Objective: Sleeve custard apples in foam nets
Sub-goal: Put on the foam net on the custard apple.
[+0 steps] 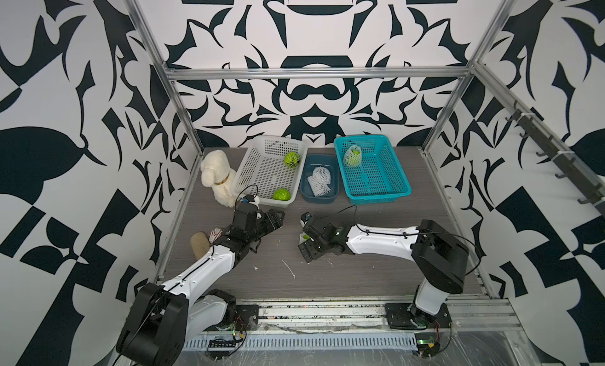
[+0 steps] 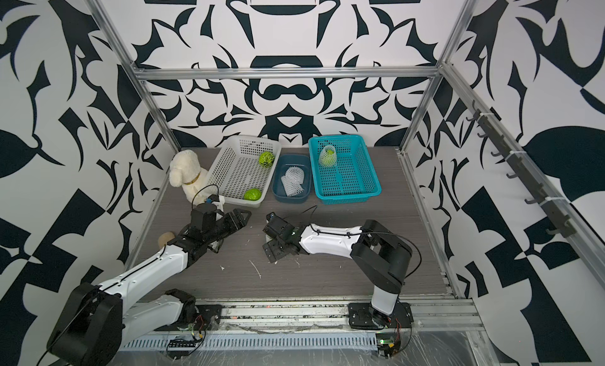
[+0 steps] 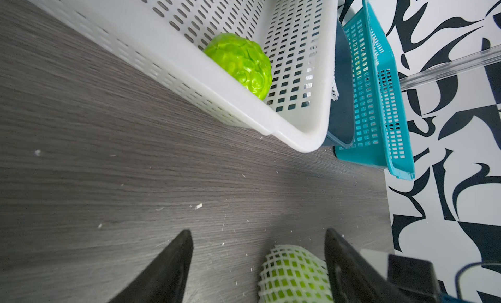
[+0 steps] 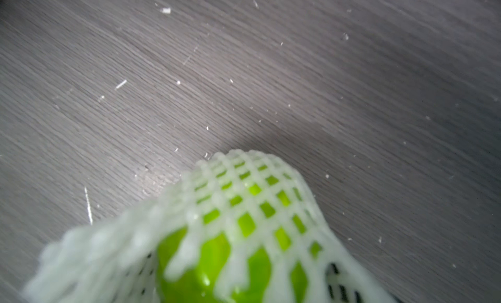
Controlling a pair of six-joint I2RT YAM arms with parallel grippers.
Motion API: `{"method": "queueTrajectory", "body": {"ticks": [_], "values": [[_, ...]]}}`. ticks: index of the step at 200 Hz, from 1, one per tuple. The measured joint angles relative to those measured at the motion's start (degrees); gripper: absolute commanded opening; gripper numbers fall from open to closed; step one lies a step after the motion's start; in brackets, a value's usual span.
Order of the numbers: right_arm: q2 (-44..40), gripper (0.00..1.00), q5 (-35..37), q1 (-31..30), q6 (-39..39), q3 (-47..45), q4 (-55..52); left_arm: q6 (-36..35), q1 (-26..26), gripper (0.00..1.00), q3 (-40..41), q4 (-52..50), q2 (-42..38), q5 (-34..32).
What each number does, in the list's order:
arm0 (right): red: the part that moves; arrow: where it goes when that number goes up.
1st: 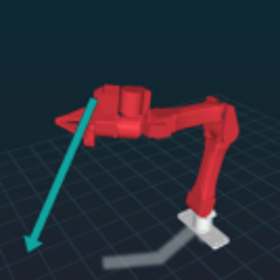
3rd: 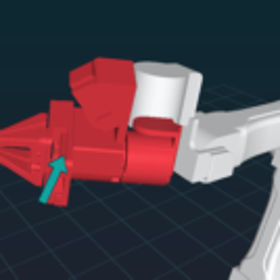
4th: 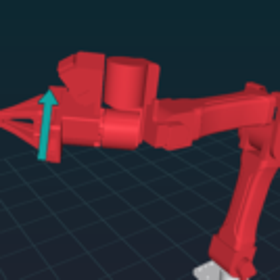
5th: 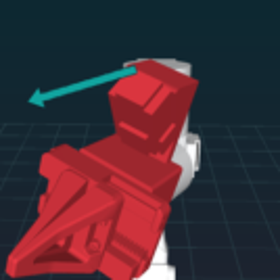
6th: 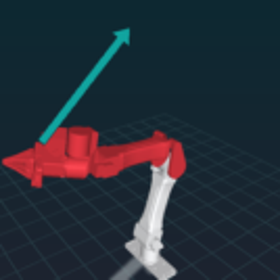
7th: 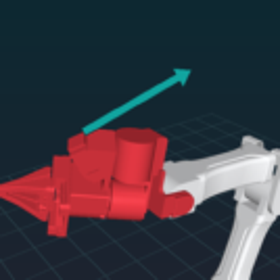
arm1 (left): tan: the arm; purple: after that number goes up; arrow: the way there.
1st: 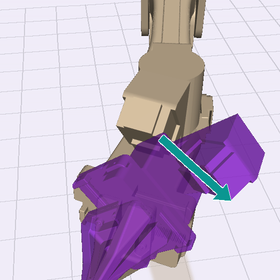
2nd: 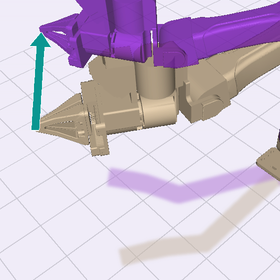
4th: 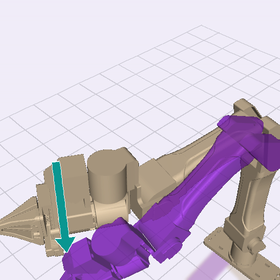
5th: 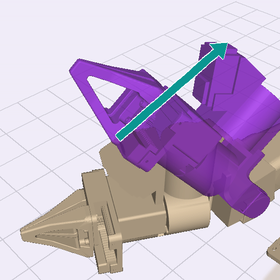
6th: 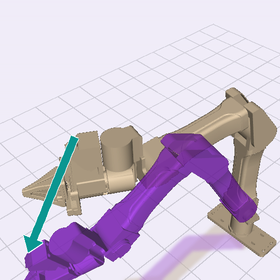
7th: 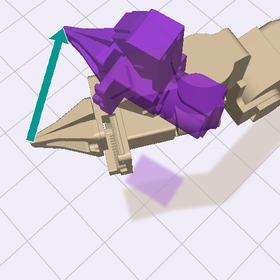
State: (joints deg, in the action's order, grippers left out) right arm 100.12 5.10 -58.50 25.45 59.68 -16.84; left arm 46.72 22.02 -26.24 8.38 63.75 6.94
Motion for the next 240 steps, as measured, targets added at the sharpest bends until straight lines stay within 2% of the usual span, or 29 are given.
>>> {"method": "queueTrajectory", "body": {"ticks": [101,140,168,214,240], "values": [[-0.5,1.0,3.8,-2.1,0.3,6.1,-6.5,0.0,-0.9,0.78,0.8,0.1,-2.6,0.2],[2.2,0.88,4.2,-2.3,0.7,6.7,-6.6,0.2,-1.0,0.78,1.4,-0.1,-3.1,0.2],[3.6,0.85,4.8,-2.3,1.2,6.5,-6.1,0.3,-1.1,0.78,1.4,-0.1,-3.1,0.2],[4.7,0.99,5.7,-2.4,1.6,6.1,-5.1,0.4,-1.1,0.77,1.4,-0.1,-3.1,0.2],[5.1,1.0,5.7,-2.4,1.6,5.5,-5.4,0.4,-1.2,0.77,1.4,-0.1,-3.1,0.2]]}}
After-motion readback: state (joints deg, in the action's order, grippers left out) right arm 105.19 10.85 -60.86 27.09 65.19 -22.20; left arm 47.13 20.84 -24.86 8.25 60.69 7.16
